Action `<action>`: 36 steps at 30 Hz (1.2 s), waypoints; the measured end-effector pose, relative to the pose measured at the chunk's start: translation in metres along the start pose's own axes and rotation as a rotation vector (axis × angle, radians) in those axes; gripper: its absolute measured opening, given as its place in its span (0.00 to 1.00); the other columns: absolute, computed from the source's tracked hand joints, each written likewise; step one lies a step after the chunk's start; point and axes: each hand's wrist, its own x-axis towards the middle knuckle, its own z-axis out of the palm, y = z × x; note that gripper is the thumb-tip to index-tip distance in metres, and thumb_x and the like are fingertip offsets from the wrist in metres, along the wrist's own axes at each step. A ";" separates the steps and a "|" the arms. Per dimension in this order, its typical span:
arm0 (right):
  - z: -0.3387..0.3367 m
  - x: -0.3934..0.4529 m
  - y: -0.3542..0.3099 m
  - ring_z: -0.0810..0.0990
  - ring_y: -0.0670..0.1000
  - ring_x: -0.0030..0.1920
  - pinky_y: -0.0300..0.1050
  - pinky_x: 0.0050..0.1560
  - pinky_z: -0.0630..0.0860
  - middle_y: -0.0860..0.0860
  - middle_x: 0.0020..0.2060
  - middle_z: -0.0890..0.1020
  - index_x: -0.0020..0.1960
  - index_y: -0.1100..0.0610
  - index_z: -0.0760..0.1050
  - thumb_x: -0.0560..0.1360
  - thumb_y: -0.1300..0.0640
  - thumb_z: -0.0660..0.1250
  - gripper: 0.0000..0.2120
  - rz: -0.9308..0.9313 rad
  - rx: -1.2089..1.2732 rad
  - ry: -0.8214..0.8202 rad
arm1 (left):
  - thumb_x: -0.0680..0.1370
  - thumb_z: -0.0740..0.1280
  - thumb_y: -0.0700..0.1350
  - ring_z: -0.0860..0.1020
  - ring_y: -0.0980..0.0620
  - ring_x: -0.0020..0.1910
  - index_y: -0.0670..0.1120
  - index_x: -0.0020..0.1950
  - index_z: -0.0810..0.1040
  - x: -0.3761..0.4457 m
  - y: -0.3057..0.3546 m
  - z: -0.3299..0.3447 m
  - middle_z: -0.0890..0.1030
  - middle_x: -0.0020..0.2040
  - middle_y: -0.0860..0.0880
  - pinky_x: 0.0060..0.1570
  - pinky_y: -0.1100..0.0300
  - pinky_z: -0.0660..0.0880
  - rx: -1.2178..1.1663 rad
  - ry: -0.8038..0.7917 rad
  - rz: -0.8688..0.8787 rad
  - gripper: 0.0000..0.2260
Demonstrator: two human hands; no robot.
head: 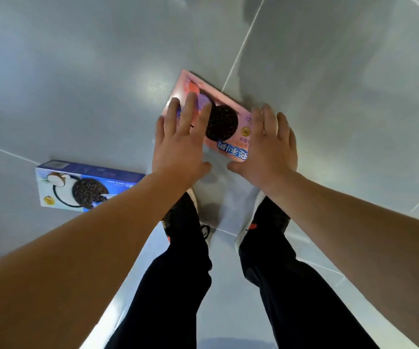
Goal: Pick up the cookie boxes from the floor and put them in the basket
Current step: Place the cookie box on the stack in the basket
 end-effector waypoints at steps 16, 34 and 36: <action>-0.036 -0.051 0.028 0.56 0.55 0.71 0.47 0.66 0.68 0.53 0.70 0.62 0.76 0.57 0.52 0.59 0.53 0.79 0.54 -0.157 0.226 0.017 | 0.59 0.77 0.52 0.46 0.36 0.76 0.57 0.75 0.51 -0.006 0.018 -0.058 0.53 0.77 0.47 0.70 0.32 0.50 0.157 0.013 0.119 0.51; -0.419 -0.430 0.023 0.71 0.60 0.65 0.54 0.65 0.72 0.57 0.67 0.71 0.68 0.58 0.70 0.64 0.45 0.74 0.36 -0.198 0.148 0.311 | 0.55 0.76 0.65 0.73 0.43 0.58 0.51 0.69 0.65 -0.297 0.190 -0.461 0.71 0.58 0.45 0.61 0.51 0.68 -0.002 -0.207 0.197 0.46; -0.444 -0.464 0.020 0.72 0.59 0.65 0.55 0.64 0.73 0.57 0.66 0.72 0.66 0.58 0.72 0.65 0.47 0.74 0.34 -0.153 0.190 0.411 | 0.55 0.76 0.66 0.74 0.43 0.60 0.52 0.71 0.63 -0.315 0.201 -0.496 0.71 0.61 0.46 0.60 0.52 0.70 -0.018 -0.240 0.206 0.48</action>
